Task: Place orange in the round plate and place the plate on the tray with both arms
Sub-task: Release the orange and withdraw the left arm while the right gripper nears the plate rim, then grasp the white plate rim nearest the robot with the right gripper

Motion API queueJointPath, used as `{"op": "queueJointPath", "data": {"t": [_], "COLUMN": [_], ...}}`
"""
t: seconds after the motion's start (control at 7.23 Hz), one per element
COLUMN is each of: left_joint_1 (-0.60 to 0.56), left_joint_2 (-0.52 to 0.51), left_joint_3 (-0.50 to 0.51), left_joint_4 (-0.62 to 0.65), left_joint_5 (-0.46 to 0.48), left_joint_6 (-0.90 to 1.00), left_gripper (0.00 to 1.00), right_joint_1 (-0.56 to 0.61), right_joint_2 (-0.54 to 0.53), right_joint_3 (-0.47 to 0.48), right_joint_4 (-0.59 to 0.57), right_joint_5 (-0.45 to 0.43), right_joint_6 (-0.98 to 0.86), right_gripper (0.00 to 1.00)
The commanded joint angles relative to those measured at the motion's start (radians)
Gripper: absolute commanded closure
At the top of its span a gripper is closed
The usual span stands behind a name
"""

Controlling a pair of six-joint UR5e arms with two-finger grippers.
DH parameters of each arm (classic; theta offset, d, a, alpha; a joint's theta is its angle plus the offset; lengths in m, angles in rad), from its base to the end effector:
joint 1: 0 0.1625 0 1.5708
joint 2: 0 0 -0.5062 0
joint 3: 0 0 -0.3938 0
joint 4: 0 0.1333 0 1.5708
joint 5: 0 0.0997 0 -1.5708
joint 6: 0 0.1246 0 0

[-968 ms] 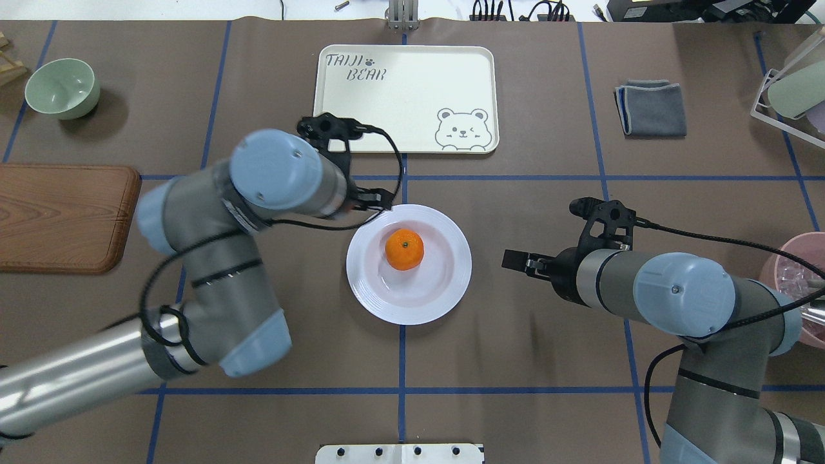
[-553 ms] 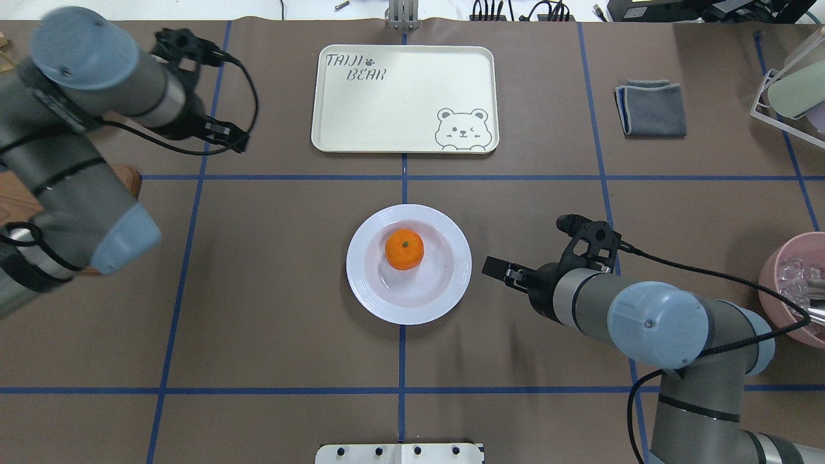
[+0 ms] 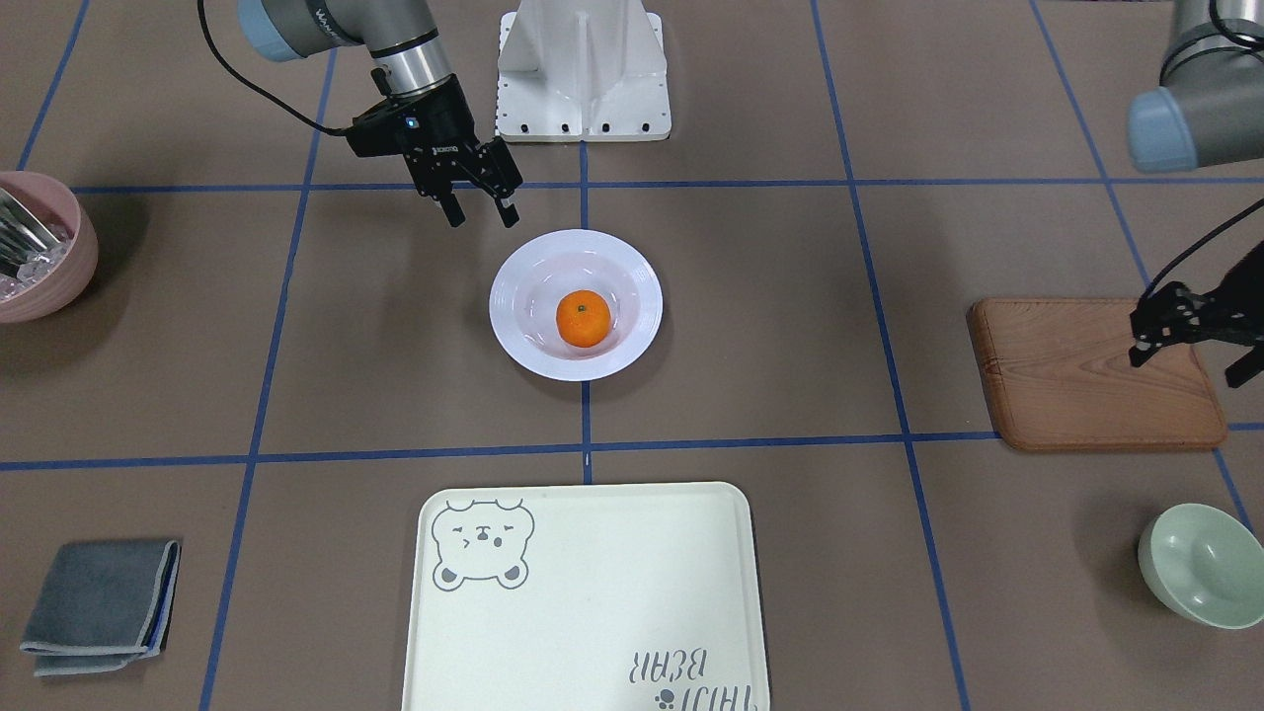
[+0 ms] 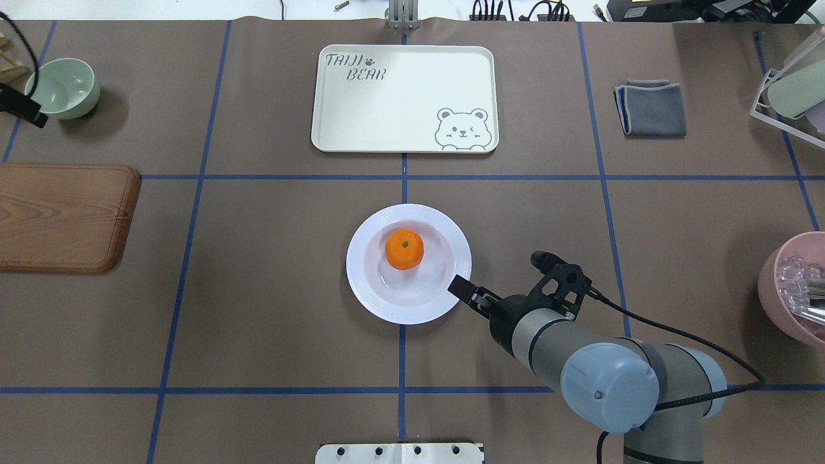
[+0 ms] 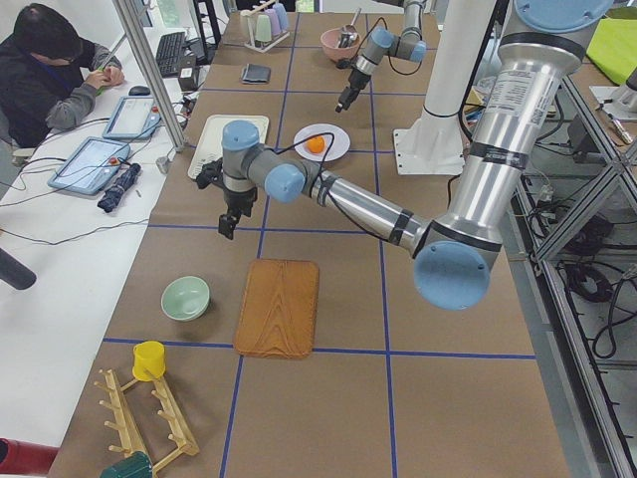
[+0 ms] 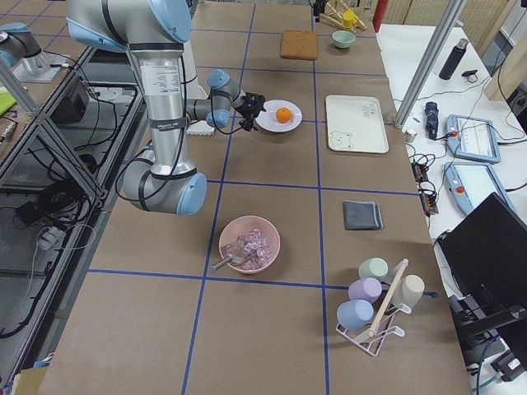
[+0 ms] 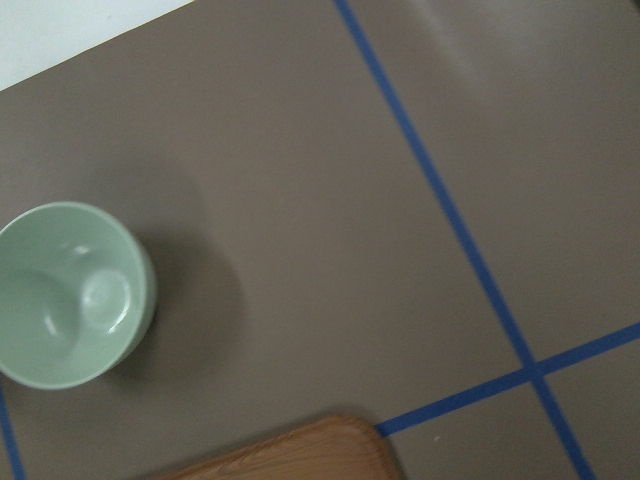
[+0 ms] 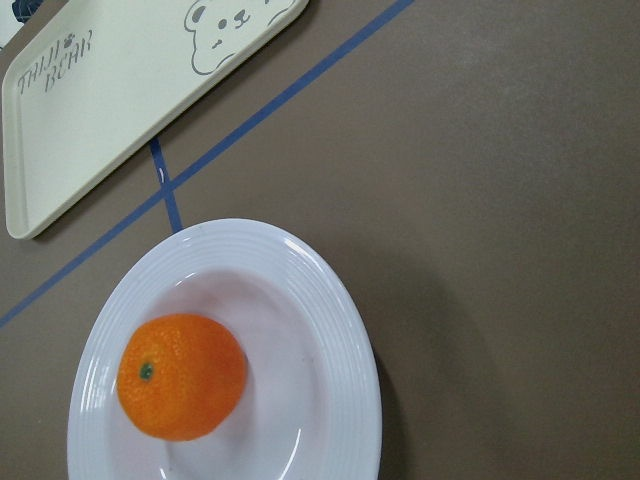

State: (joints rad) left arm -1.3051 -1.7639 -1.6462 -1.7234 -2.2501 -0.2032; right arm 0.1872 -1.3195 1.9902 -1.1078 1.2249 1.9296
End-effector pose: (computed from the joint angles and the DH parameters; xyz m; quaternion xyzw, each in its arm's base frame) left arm 0.1064 -0.6006 0.6025 0.1160 0.3627 0.0984 0.9194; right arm -0.5399 -0.2809 0.3673 0.0993 -0.5395 0.3130 0.7753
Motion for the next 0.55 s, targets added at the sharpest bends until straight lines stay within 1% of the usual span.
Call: {"op": "queueJointPath", "data": {"t": [0.0,0.14,0.28,0.41], "left_joint_1": [-0.193,-0.232,-0.281,-0.322], "left_joint_2": [0.110,0.119,0.116,0.121], "left_joint_3": [0.074,0.112,0.191,0.210], "left_joint_4": [-0.033,-0.003,0.066,0.135], "left_joint_5": [-0.046,-0.063,-0.068,-0.072], "left_joint_6": [0.059,0.193,0.352,0.493], "left_gripper": [0.01,0.01,0.01,0.01], "right_joint_1": [-0.009,-0.009,-0.009,-0.011], "right_joint_2": [0.019,0.020,0.034,0.058], "right_joint_3": [-0.013,-0.014,-0.025,-0.078], "right_joint_4": [0.002,0.002,0.002,0.003], "right_joint_5": [-0.018,-0.016,-0.018,-0.018], "right_joint_6": [0.054,0.072,0.112,0.147], "right_gripper": [0.01,0.01,0.00,0.00]}}
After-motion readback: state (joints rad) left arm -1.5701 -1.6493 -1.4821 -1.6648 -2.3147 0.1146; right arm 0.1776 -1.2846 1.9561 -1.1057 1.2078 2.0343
